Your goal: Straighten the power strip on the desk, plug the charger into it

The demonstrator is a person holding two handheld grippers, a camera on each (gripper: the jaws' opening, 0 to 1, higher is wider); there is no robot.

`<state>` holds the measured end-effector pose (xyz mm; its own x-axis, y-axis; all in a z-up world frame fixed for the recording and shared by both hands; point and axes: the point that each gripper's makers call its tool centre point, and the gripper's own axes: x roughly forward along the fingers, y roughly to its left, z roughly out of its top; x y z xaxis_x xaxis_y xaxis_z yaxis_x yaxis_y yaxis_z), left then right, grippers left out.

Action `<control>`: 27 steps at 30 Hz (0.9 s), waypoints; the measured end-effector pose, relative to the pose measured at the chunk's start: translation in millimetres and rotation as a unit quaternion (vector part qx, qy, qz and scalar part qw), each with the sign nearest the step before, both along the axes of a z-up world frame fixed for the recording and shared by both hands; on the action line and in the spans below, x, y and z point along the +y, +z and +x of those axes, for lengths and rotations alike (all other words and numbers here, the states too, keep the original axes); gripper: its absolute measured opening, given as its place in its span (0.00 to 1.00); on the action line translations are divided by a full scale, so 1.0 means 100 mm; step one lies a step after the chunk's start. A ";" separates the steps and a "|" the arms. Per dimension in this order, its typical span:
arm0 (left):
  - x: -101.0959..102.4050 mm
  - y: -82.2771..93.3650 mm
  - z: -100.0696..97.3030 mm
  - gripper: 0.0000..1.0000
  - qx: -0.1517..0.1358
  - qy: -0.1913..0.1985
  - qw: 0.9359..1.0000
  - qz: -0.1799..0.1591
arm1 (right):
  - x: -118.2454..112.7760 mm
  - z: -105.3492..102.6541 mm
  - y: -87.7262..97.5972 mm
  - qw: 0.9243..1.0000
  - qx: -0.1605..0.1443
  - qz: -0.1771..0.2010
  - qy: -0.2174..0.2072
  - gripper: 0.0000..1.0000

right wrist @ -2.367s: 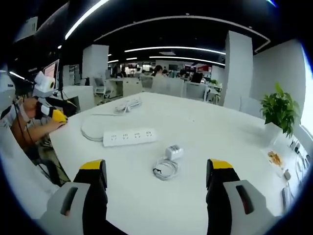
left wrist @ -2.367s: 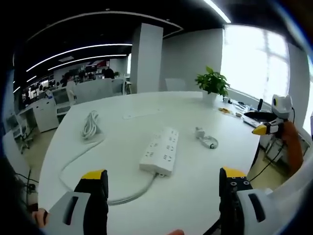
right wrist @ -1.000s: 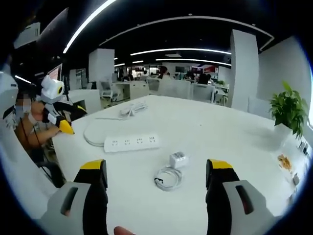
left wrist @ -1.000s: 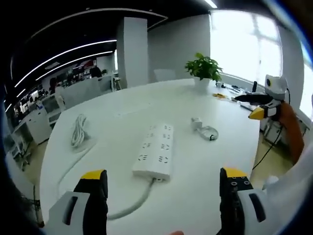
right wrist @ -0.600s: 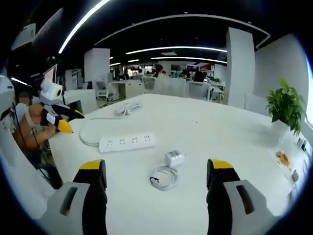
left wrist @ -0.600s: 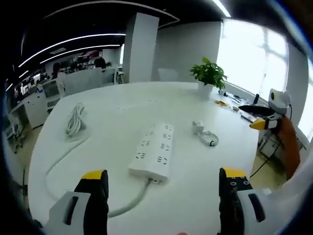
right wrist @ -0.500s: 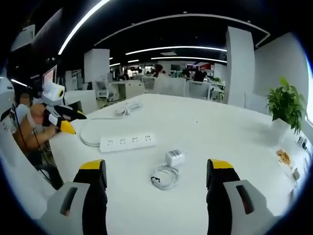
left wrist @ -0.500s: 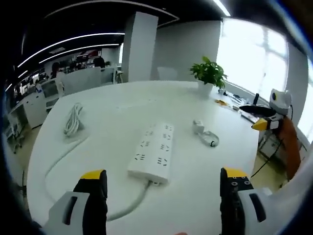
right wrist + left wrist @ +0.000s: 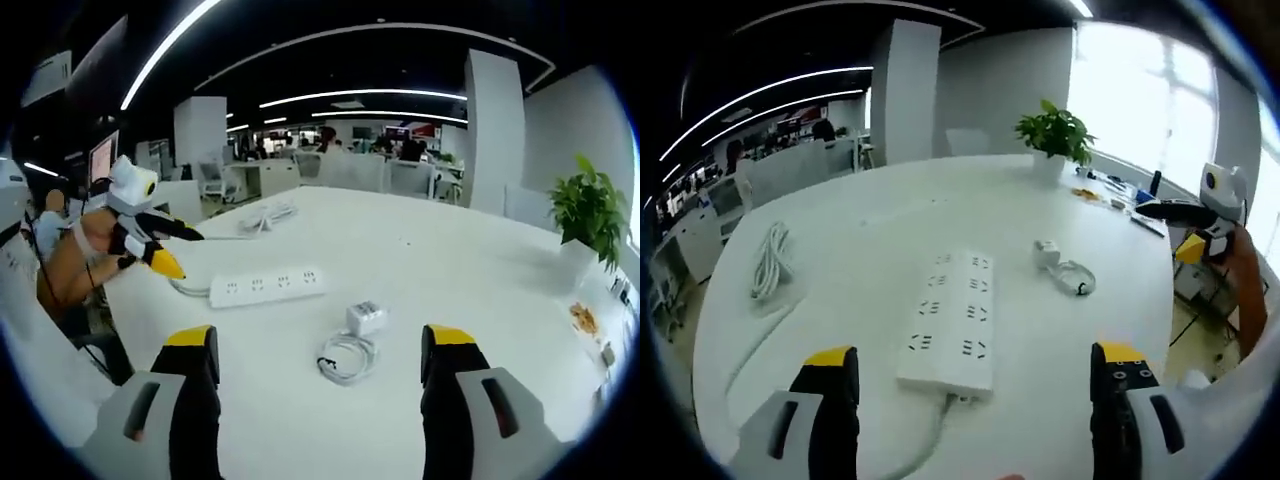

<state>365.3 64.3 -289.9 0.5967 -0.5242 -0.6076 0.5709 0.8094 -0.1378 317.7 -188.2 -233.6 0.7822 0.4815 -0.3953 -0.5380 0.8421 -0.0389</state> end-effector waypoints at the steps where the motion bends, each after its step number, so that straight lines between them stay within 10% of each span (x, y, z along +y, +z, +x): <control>1: -0.02 -0.02 0.03 0.96 0.005 -0.002 1.000 -0.001 | 0.00 0.00 0.00 1.000 -0.001 0.000 0.000 0.81; 25: -0.25 -0.52 0.38 0.96 0.049 -0.079 0.993 0.067 | 0.07 -0.07 -0.13 0.999 0.018 0.000 0.031 0.76; 27: -0.29 -0.51 0.40 0.82 0.035 -0.105 0.992 0.066 | 0.07 -0.07 -0.12 0.999 0.016 0.001 0.032 0.75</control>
<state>405.4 34.9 -340.5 0.4369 -0.5461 -0.7148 0.7215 0.6873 -0.0841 310.5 -180.8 -245.4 0.7366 0.5305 -0.4196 -0.5915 0.8061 -0.0193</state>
